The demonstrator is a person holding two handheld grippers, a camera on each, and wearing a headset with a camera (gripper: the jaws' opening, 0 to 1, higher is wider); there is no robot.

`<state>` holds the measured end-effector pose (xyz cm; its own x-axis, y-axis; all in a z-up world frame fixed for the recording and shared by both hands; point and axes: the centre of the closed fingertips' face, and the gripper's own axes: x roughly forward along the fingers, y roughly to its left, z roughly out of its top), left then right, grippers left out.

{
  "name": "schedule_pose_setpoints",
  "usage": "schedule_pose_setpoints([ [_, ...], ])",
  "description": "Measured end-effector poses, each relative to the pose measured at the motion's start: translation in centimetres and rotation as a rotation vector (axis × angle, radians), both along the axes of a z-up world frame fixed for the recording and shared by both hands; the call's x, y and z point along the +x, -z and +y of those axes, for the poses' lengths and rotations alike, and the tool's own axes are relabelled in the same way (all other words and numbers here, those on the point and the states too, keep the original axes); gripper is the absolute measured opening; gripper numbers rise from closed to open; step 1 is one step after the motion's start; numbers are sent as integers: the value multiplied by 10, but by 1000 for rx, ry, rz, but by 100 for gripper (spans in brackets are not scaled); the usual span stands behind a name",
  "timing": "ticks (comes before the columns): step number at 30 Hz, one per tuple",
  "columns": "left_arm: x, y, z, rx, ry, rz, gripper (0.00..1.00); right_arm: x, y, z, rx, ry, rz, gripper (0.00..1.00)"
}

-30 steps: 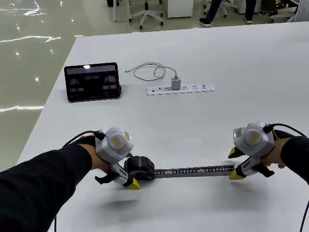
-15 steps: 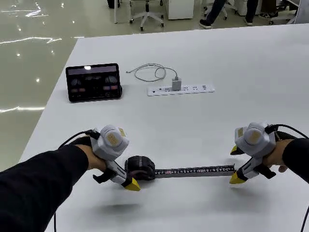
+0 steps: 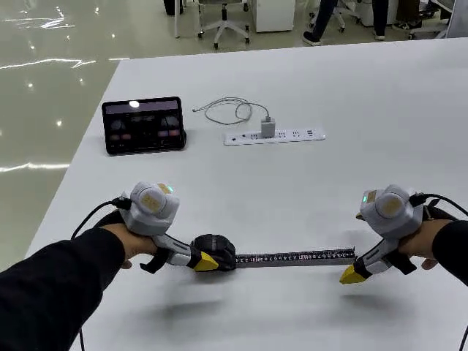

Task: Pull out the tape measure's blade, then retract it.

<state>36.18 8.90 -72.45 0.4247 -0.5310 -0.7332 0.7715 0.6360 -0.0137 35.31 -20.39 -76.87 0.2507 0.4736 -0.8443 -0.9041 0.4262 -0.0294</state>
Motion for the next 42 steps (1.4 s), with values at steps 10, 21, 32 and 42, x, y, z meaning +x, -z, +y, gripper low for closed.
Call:
schedule_pose_setpoints([
  [10, -20, 0, 30, -71, -114, -61, 100, -13, -12, -4, 121, 117, -38, 100],
  [21, -58, -15, 61, -173, -242, -118, 100, -44, -23, -21, 211, 224, -122, 100],
  [32, -92, -25, 81, -192, -283, -173, 100, -75, -42, -50, 303, 355, -154, 100],
  [42, -118, -37, 97, -190, -339, -198, 100, -109, -55, -74, 245, 351, -190, 100],
])
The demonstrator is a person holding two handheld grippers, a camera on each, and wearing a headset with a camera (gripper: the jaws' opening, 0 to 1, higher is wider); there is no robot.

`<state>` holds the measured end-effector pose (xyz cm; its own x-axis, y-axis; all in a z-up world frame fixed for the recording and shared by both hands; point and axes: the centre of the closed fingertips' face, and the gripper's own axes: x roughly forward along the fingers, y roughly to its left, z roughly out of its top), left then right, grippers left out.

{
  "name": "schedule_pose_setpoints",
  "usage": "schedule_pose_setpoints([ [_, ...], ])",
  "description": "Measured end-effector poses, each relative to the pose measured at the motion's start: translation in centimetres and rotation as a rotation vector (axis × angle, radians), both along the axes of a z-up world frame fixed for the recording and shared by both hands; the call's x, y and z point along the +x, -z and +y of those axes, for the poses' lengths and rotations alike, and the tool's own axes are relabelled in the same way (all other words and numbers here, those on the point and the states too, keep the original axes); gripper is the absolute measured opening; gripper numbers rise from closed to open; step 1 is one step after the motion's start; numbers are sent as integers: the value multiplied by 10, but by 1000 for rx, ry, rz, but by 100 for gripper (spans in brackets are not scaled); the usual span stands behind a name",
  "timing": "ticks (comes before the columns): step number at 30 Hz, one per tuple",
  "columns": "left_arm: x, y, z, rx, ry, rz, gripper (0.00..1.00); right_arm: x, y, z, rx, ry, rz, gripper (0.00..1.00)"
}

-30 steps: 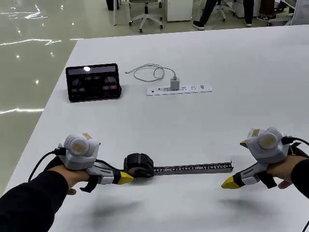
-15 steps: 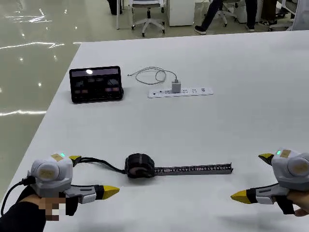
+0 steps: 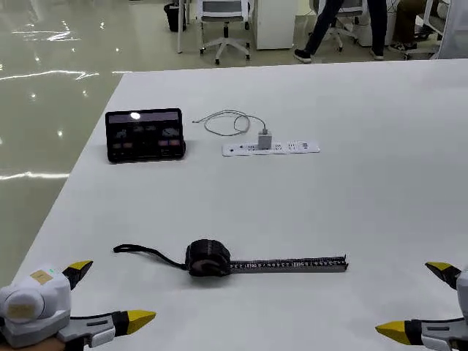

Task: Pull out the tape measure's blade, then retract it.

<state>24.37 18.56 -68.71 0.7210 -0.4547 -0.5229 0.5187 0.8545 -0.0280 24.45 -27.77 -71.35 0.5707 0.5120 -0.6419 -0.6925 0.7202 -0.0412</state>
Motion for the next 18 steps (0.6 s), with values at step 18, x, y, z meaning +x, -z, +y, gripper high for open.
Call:
schedule_pose_setpoints([
  [18, -12, 6, -3, 16, 37, 40, 100, -12, -1, -20, -4, 4, -10, 100],
])
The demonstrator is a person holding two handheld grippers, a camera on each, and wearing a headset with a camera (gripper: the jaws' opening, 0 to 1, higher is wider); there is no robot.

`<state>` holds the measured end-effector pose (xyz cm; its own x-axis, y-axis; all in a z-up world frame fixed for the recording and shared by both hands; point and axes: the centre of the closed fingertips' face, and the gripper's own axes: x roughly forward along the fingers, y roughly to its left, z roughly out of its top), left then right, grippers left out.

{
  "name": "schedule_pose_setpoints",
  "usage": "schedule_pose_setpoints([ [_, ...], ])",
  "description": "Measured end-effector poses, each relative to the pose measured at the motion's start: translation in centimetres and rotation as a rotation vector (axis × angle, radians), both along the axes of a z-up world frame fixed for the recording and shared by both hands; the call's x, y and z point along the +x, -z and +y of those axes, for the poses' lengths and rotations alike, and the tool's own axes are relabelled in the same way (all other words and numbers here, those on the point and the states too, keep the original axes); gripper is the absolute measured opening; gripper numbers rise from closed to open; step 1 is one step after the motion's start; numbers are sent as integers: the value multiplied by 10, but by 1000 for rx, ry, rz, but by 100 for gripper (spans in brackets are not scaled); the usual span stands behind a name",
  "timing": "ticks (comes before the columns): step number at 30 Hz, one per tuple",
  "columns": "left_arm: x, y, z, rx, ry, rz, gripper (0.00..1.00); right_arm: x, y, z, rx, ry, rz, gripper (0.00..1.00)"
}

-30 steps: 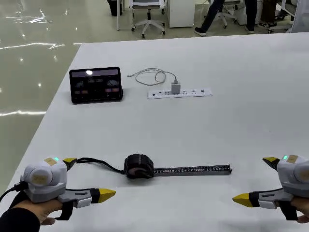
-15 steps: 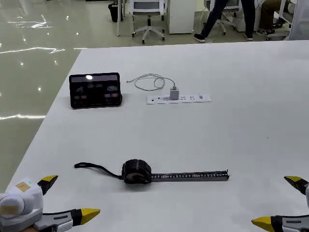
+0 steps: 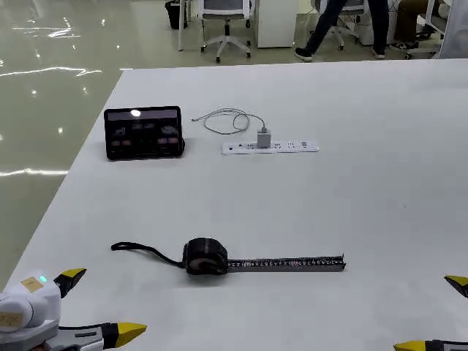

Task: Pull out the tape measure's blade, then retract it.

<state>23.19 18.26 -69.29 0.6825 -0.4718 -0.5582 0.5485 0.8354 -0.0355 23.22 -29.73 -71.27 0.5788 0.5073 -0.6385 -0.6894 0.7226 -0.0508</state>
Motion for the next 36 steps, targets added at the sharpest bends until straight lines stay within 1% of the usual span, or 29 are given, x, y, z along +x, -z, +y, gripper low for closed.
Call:
schedule_pose_setpoints([
  [5, 0, -2, 2, -6, -11, -6, 100, 2, -2, 0, 0, -3, -7, 100],
  [7, 0, -1, 5, -13, -23, -3, 100, 3, -3, 0, 3, -5, -8, 100],
  [9, 1, -1, 8, -11, -28, -6, 100, 2, -1, 0, -1, 3, -4, 100],
  [10, 2, 0, 8, -9, -28, -6, 100, 2, -1, 1, 9, 8, -1, 100],
  [11, 1, 0, 9, -9, -29, -3, 100, 0, -1, 1, 25, 16, 12, 100],
  [13, 2, -1, 7, -14, -32, -7, 100, -2, -1, 1, 37, 29, 19, 100],
  [14, 1, -1, 7, -14, -29, -7, 100, -2, -1, 1, 31, 30, 18, 100],
  [15, 1, 0, 6, -12, -26, -3, 100, -2, -1, -1, 18, 31, 14, 100],
  [16, 2, 3, 6, -5, -27, 8, 100, -2, 0, -3, 14, 31, 14, 100],
  [18, 3, 3, 6, -8, -29, 12, 100, -3, 0, -3, 16, 35, 21, 100],
  [20, 4, 2, 5, -10, -28, 7, 100, -4, 0, -2, 16, 33, 25, 100],
  [22, 6, 2, 5, 1, -29, 3, 100, -5, 0, -1, 22, 31, 26, 100],
  [24, 8, 3, 6, 4, -35, 6, 100, -6, 2, -1, 19, 27, 28, 100],
  [26, 8, 2, 4, 0, -31, 8, 100, -7, 1, 0, 28, 21, 35, 100],
  [28, 9, 1, 2, 0, -20, -2, 100, -7, 2, 1, 32, 16, 37, 100],
  [29, 10, 1, 2, 5, -21, 0, 100, -7, 1, 2, 38, 13, 39, 100],
  [30, 12, 4, 3, 20, -23, 5, 100, -7, 2, 2, 37, 11, 42, 100],
  [31, 13, 8, 6, 46, -25, 15, 100, -7, 3, 0, 24, 16, 48, 100],
  [32, 14, 8, 4, 48, -29, 16, 100, -6, 4, -2, 11, 22, 53, 100],
  [34, 17, 7, 0, 41, -41, 22, 100, -5, 4, -1, 13, 20, 60, 100],
  [36, 20, 5, -5, 35, -55, 28, 100, -1, 4, -2, 6, 19, 55, 100],
])
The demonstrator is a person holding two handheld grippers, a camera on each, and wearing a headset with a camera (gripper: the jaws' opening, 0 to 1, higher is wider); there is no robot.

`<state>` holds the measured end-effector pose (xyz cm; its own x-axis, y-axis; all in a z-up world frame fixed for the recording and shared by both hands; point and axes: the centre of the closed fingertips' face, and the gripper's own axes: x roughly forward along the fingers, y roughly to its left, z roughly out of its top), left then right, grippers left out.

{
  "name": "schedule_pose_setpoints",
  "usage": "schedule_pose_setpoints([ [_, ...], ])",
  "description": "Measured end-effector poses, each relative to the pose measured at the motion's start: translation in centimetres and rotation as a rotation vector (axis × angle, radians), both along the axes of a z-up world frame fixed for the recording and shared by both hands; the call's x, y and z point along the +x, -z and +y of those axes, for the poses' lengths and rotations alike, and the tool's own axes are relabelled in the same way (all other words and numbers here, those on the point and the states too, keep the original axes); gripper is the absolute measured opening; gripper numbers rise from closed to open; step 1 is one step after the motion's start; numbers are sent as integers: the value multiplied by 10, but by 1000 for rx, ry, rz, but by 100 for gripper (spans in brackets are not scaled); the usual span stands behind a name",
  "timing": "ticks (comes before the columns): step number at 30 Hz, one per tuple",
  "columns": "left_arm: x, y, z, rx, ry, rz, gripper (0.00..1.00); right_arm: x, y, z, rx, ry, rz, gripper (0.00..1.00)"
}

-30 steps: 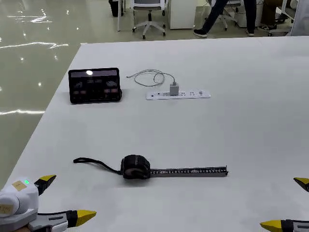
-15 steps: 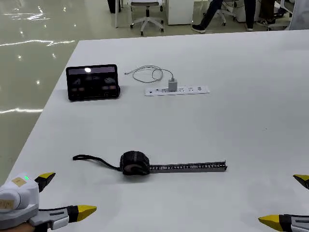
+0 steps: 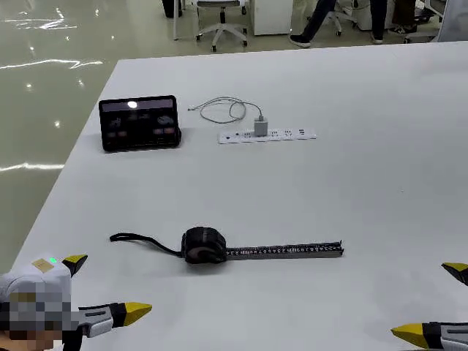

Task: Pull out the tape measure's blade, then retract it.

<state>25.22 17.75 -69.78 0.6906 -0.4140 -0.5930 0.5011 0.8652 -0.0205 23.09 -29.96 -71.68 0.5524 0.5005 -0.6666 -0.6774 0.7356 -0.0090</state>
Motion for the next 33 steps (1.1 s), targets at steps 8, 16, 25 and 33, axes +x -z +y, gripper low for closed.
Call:
schedule_pose_setpoints([
  [8, 21, -12, -20, -61, -69, 2, 99, 13, -2, 5, -12, -37, -2, 100],
  [16, 35, -3, -38, -19, -73, 29, 99, 29, -6, 12, -38, -81, -14, 100],
  [25, 45, 1, -62, -34, -120, 4, 100, 44, -8, 21, -60, -127, -21, 100],
  [33, 51, 11, -70, -76, -198, 3, 100, 51, -6, 30, -82, -181, 1, 100],
])
